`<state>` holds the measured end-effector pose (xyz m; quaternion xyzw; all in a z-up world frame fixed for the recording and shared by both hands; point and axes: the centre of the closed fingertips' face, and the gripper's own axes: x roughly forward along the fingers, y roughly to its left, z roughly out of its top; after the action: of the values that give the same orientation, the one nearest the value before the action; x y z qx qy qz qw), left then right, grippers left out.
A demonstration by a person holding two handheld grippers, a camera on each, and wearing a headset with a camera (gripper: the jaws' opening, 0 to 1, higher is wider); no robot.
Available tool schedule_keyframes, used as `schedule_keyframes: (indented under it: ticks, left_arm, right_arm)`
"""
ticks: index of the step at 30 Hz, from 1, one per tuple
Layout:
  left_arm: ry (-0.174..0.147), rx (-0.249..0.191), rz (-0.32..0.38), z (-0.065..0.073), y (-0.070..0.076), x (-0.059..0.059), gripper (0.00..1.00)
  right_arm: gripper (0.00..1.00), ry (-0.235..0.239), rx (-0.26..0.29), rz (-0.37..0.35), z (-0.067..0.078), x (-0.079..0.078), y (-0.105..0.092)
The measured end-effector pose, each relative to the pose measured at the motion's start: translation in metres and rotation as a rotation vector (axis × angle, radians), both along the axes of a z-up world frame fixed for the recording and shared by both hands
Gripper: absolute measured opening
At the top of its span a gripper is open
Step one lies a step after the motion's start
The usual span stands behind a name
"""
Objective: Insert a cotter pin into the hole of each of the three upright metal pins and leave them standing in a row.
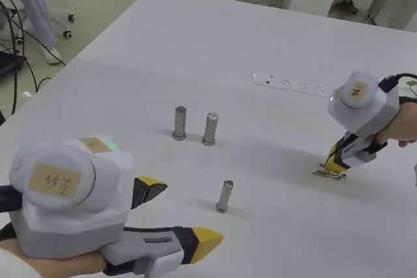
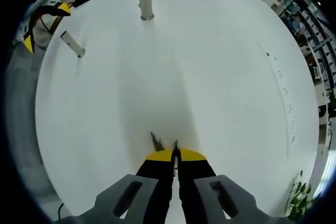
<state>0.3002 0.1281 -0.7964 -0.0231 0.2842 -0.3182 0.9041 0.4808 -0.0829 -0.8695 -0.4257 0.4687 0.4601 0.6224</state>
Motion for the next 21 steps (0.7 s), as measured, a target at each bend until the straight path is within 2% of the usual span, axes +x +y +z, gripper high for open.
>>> schedule_keyframes:
  ticks: [1,4,6,7,12,21]
  left_arm:
    - [-0.003,-0.002,0.000,0.001,-0.001,0.000,0.62]
    - [-0.009,-0.001,-0.002,0.003,-0.002,-0.001,0.62]
    - [-0.022,-0.002,-0.013,0.004,-0.003,-0.002,0.62]
    - [-0.044,-0.005,-0.018,0.008,-0.005,-0.001,0.61]
    - [-0.103,-0.041,-0.029,0.024,-0.013,0.002,0.65]
    - [-0.123,-0.059,-0.056,0.030,-0.023,0.001,0.63]
  right_arm:
    - [0.02,-0.001,-0.006,0.007,0.000,-0.001,-0.001]
    - [0.02,-0.063,-0.051,0.038,0.006,0.004,-0.005]
    - [0.02,-0.058,-0.023,0.039,0.011,0.001,0.000]
    - [0.02,-0.057,-0.008,0.037,0.013,0.000,0.001]
    - [0.02,-0.084,0.010,0.052,0.025,-0.002,0.001]
    - [0.02,-0.155,0.074,0.051,0.045,-0.012,0.003]
